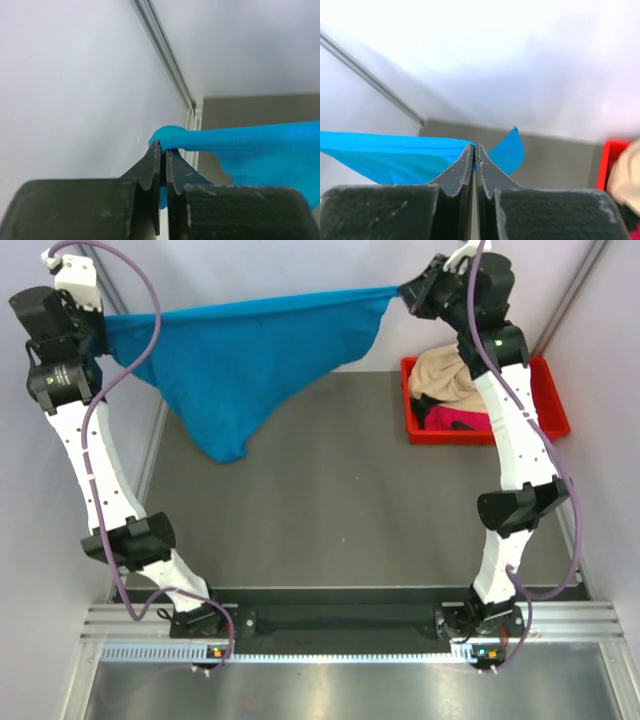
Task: Fold and stack the t-shirts
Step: Flatten the tshirt out
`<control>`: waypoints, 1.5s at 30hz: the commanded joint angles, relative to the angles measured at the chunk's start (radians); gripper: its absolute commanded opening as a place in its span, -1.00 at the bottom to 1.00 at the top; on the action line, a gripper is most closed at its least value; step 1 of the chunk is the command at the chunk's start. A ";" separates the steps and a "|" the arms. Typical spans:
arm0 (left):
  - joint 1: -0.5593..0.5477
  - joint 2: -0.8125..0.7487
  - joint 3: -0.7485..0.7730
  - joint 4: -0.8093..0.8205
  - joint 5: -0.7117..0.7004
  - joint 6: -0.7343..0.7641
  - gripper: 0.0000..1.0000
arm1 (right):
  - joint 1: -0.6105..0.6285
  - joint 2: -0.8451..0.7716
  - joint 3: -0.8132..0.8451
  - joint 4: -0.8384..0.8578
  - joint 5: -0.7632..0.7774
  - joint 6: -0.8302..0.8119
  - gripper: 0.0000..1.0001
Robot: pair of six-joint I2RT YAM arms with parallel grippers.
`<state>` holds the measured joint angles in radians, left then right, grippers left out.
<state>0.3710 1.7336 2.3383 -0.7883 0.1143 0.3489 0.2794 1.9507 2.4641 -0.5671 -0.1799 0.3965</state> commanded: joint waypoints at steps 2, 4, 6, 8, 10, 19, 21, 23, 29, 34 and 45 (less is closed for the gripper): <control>0.016 -0.057 -0.025 0.191 -0.016 -0.008 -1.00 | -0.063 -0.079 -0.006 0.151 0.066 -0.022 -1.00; 0.017 -0.097 -0.124 0.214 -0.005 0.028 -1.00 | -0.065 -0.104 -0.100 0.121 0.069 -0.071 -1.00; 0.017 -0.158 -0.253 0.224 0.046 0.083 -1.00 | -0.063 -0.156 -0.253 0.098 0.063 -0.106 -1.00; 0.017 -0.221 -0.368 0.235 0.079 0.119 -1.00 | -0.063 -0.249 -0.402 0.099 0.071 -0.133 -1.00; 0.014 -0.324 -0.537 0.213 0.126 0.177 -1.00 | -0.062 -0.361 -0.650 0.125 0.080 -0.139 -1.00; 0.017 -0.658 -1.017 -0.294 0.133 0.507 -1.00 | 0.006 -0.767 -1.448 0.127 0.134 -0.078 -1.00; 0.017 -0.669 -1.083 -0.391 0.073 0.553 -1.00 | 0.014 -0.821 -1.597 0.116 0.129 -0.047 -1.00; 0.022 -0.680 -1.176 -0.449 -0.013 0.567 -1.00 | 0.023 -0.889 -1.681 0.095 0.123 -0.004 -1.00; 0.020 -0.697 -1.393 -0.556 0.021 0.737 -1.00 | 0.027 -0.975 -1.919 0.079 0.076 0.062 -1.00; 0.020 -0.695 -1.511 -0.511 -0.002 0.772 -1.00 | 0.027 -0.958 -1.990 0.111 0.034 0.102 -1.00; 0.020 -0.628 -1.453 -0.468 0.027 0.745 0.97 | 0.041 -1.026 -1.926 0.053 0.082 0.143 0.17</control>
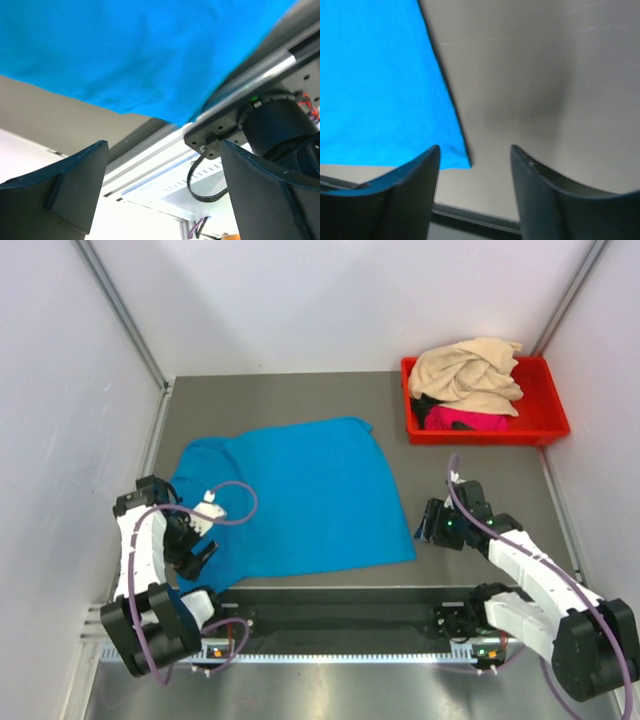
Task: Fold and stack the t-shirts
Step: Flatten the tshirt out
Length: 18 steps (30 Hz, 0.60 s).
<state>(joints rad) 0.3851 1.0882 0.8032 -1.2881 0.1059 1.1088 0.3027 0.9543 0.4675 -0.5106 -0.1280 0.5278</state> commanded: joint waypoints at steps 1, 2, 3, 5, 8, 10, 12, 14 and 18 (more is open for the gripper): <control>0.006 0.047 0.155 0.091 0.078 -0.096 0.97 | 0.025 -0.029 0.135 -0.002 0.051 0.006 0.22; 0.006 0.064 0.193 0.134 0.095 -0.151 0.97 | 0.047 -0.013 0.173 0.009 0.062 -0.020 0.25; 0.006 0.084 0.227 0.192 0.115 -0.212 0.97 | 0.056 0.004 0.210 0.024 0.070 -0.040 0.27; 0.008 0.148 0.309 0.347 0.179 -0.389 0.97 | 0.067 0.055 0.328 0.079 0.083 -0.119 0.28; -0.011 0.229 0.356 0.547 0.259 -0.611 0.86 | 0.069 0.269 0.509 0.141 0.100 -0.224 0.15; -0.037 0.283 0.360 0.663 0.236 -0.731 0.68 | 0.070 0.375 0.648 0.162 0.151 -0.258 -0.41; -0.096 0.324 0.363 0.827 0.112 -0.774 0.27 | 0.069 0.544 0.752 0.176 0.174 -0.298 -0.53; -0.139 0.413 0.389 0.932 0.008 -0.793 0.29 | 0.070 0.718 0.923 0.172 0.172 -0.342 -0.47; -0.140 0.687 0.615 0.955 -0.038 -0.849 0.41 | 0.069 1.007 1.250 0.080 0.192 -0.384 -0.35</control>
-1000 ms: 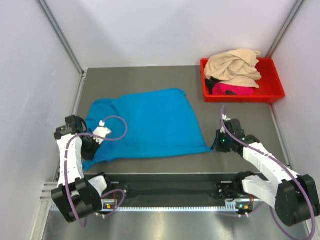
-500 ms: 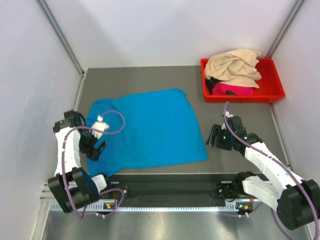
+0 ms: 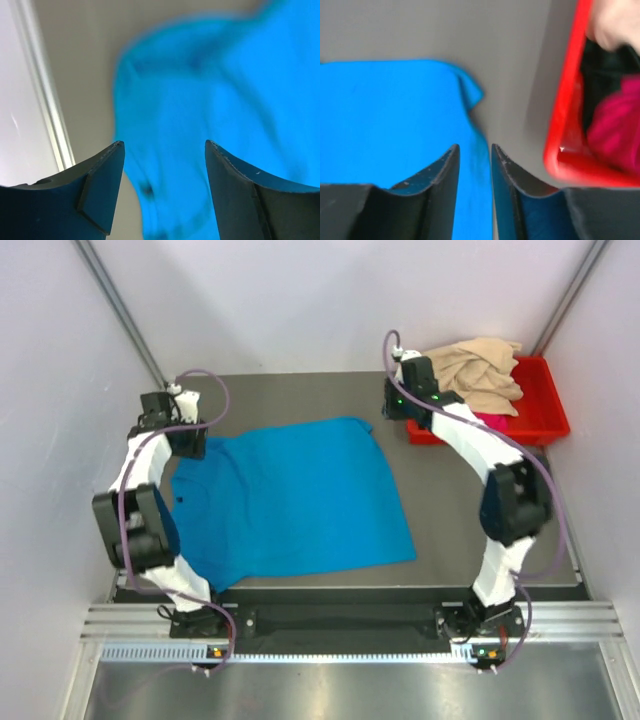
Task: Fold and stack the t-shirts
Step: Flatten the tshirt out
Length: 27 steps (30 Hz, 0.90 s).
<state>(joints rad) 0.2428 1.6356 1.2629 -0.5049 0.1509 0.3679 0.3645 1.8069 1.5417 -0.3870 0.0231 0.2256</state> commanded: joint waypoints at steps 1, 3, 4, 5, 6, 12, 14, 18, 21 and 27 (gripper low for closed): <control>0.001 0.189 0.205 0.161 -0.085 -0.121 0.41 | 0.007 0.208 0.298 -0.061 0.041 -0.089 -0.32; -0.003 0.327 0.341 0.138 -0.085 -0.132 0.44 | 0.007 0.356 0.406 -0.088 0.041 -0.097 -0.21; -0.004 0.367 0.384 0.132 -0.089 -0.144 0.44 | 0.005 0.400 0.498 -0.110 0.035 -0.097 -0.18; -0.004 0.410 0.427 0.125 -0.093 -0.152 0.44 | 0.005 0.476 0.538 -0.113 0.029 -0.098 -0.16; -0.004 0.449 0.503 0.115 -0.096 -0.152 0.44 | 0.007 0.509 0.572 -0.118 0.021 -0.097 -0.10; -0.013 0.583 0.554 0.069 0.061 -0.032 0.43 | 0.005 0.661 0.699 -0.112 -0.018 -0.071 0.08; -0.011 0.586 0.521 0.095 0.079 0.022 0.49 | 0.005 0.689 0.701 -0.110 -0.043 -0.051 0.08; -0.010 0.638 0.533 0.063 0.058 0.063 0.50 | 0.005 0.713 0.687 -0.134 -0.098 -0.031 -0.01; -0.011 0.659 0.526 0.072 -0.013 0.065 0.43 | 0.004 0.704 0.643 -0.128 -0.114 -0.019 -0.23; -0.011 0.646 0.494 0.036 0.074 0.080 0.22 | 0.004 0.675 0.612 -0.153 -0.126 -0.025 -0.48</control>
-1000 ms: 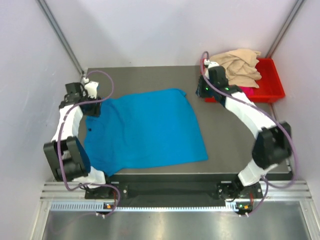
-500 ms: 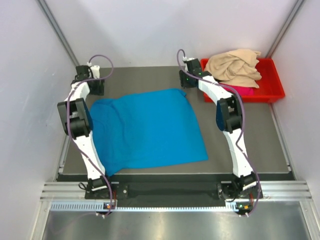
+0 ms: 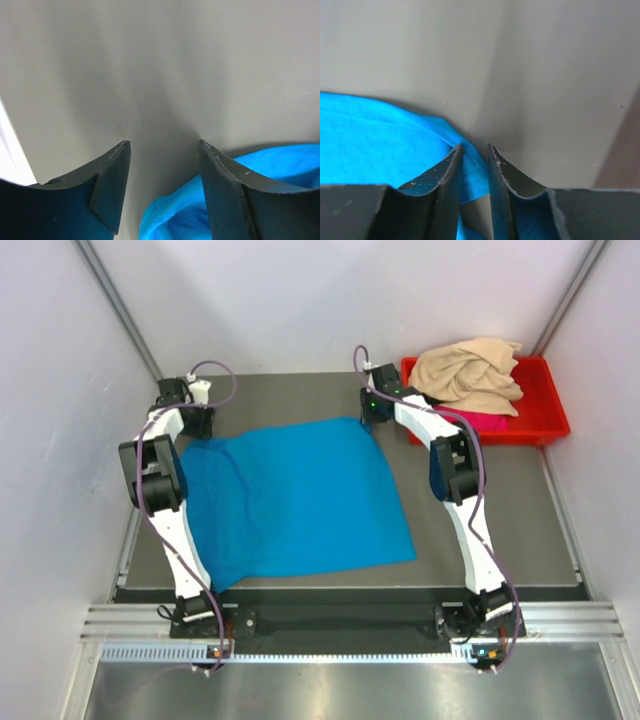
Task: Fold and stack the t-shirts
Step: Flatten the tshirt out
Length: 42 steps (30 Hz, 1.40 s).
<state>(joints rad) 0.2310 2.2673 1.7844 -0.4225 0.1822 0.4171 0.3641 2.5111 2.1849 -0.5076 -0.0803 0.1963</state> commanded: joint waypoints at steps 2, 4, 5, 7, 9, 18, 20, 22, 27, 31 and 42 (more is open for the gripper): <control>0.002 0.002 -0.042 -0.067 0.074 0.034 0.24 | 0.004 -0.055 -0.045 -0.025 -0.013 -0.006 -0.50; 0.004 -0.020 -0.049 -0.110 0.112 0.042 0.30 | 0.003 -0.064 -0.048 -0.029 -0.012 -0.018 -0.54; 0.004 -0.029 -0.059 -0.111 0.120 0.042 0.32 | 0.003 -0.070 -0.050 -0.031 -0.012 -0.023 -0.59; 0.011 -0.066 -0.069 -0.084 0.145 0.025 0.38 | 0.003 -0.067 -0.047 -0.029 -0.003 -0.028 -0.86; 0.016 -0.100 -0.077 -0.062 0.163 0.002 0.39 | -0.001 -0.060 -0.037 -0.026 0.007 -0.021 -1.00; 0.028 -0.137 -0.074 -0.117 0.304 0.087 0.50 | -0.030 -0.135 -0.053 0.009 0.196 -0.035 -1.00; 0.031 -0.146 -0.083 -0.131 0.336 0.109 0.49 | -0.033 -0.147 -0.051 0.006 0.230 -0.050 -1.00; 0.030 -0.143 -0.091 -0.134 0.332 0.143 0.47 | -0.036 -0.156 -0.054 0.007 0.243 -0.066 -1.00; 0.031 -0.109 -0.085 -0.151 0.223 0.212 0.38 | -0.034 -0.173 -0.065 0.009 0.231 -0.084 -1.00; 0.027 -0.075 -0.065 -0.139 0.178 0.207 -0.18 | -0.034 -0.189 -0.091 0.026 0.209 -0.086 -1.00; 0.028 -0.163 -0.072 -0.094 0.353 0.055 -1.00 | -0.034 -0.262 -0.208 0.075 0.169 -0.069 -1.00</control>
<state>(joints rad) 0.2546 2.1830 1.7035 -0.5457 0.4622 0.5175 0.3370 2.3478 1.9896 -0.4831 0.0998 0.1307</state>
